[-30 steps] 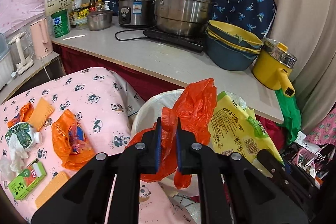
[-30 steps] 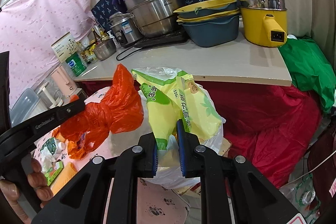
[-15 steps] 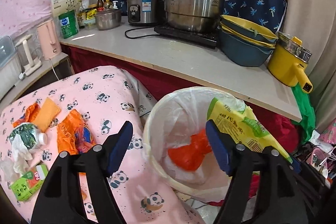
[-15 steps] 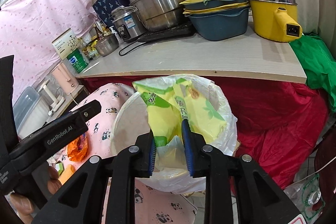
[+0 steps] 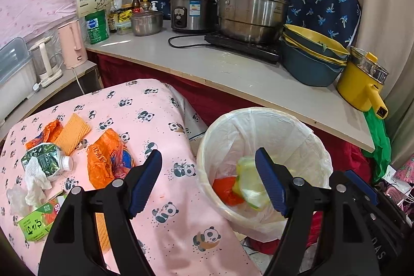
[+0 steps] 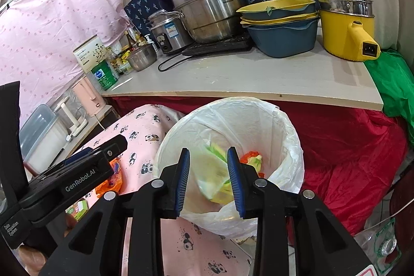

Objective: Collect trash
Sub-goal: 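Move both grippers back over the table toward the remaining trash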

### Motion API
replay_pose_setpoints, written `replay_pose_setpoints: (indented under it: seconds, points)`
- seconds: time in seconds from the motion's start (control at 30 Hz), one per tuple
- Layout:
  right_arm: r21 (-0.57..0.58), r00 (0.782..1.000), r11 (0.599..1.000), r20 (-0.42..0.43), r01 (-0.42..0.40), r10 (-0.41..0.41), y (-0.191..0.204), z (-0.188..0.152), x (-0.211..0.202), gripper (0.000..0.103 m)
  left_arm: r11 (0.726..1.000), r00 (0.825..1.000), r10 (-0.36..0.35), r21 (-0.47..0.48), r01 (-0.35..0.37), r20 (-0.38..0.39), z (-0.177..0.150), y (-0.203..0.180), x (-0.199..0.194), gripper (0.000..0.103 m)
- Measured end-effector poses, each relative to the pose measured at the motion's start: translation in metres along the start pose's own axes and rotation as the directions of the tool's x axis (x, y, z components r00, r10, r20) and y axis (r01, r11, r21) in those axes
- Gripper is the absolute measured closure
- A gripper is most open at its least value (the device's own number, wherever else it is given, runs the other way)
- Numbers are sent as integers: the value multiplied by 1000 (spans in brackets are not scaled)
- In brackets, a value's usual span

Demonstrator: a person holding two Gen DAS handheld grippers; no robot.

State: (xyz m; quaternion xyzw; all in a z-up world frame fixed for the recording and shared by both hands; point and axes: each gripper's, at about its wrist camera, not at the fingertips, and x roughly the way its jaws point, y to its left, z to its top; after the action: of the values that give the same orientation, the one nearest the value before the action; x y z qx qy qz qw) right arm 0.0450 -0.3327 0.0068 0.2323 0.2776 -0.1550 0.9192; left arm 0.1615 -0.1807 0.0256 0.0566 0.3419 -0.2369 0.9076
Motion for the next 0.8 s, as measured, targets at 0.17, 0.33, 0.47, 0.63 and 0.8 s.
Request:
replay_pose_setpoints:
  seconds: [0.17, 0.33, 0.47, 0.63, 0.8]
  points:
    - [-24, 1000, 1000, 2, -13, 13, 11, -1, -6, 73, 1000, 1000, 16, -19, -16, 2, -5, 12, -9, 32]
    - [-63, 999, 997, -14, -39, 38, 31, -5, -8, 73, 998, 999, 34, -44, -34, -2, -12, 31, -17, 32]
    - [-99, 997, 993, -34, -67, 64, 53, -12, -6, 73, 996, 998, 66, -54, -66, -2, -20, 48, -26, 32]
    - [-142, 993, 984, -62, -106, 98, 81, -23, -5, 73, 992, 996, 91, -87, -92, -13, -29, 76, -37, 32]
    - [-172, 989, 976, -86, -137, 123, 106, -34, -5, 73, 983, 992, 128, -131, -129, -16, -38, 105, -48, 32]
